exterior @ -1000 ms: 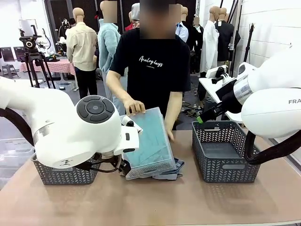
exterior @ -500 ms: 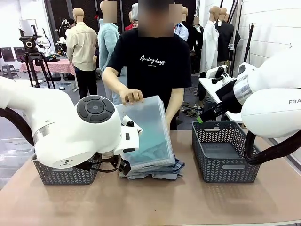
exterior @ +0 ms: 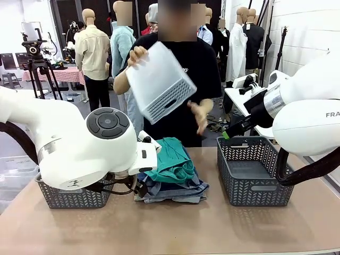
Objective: Sort the tops and bottoms.
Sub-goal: Lift clothes from the center of the table with your left hand.
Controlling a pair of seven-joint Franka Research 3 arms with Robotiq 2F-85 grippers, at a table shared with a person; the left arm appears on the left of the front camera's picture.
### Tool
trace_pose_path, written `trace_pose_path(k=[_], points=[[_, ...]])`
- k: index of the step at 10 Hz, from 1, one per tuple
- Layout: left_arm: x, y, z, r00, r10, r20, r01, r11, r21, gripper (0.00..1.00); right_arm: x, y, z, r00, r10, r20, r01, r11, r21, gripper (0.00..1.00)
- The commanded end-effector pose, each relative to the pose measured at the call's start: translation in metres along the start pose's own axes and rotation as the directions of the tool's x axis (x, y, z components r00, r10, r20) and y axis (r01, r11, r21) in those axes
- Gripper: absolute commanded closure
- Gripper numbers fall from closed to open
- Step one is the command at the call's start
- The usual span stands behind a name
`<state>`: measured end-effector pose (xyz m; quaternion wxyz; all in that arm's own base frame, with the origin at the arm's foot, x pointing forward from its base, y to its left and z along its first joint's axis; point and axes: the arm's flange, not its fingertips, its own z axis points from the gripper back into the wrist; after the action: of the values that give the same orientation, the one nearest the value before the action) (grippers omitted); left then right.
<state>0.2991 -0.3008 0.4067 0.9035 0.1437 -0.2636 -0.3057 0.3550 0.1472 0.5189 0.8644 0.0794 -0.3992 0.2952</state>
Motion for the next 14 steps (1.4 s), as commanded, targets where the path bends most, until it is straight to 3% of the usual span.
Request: trace_pose_path(k=[1,14], points=[[0.0004,0.0019,0.0,1.0,-0.015,-0.005,0.015,1.0,0.0,0.0,-0.0004,-0.0013,-0.0003,1.0,-0.004,0.001,0.004,1.0,0.007,0.0],[0.0004,0.0019,0.0,1.0,-0.015,-0.005,0.015,1.0,0.0,0.0,-0.0004,-0.0013,-0.0003,1.0,-0.004,0.001,0.004,1.0,0.007,0.0]])
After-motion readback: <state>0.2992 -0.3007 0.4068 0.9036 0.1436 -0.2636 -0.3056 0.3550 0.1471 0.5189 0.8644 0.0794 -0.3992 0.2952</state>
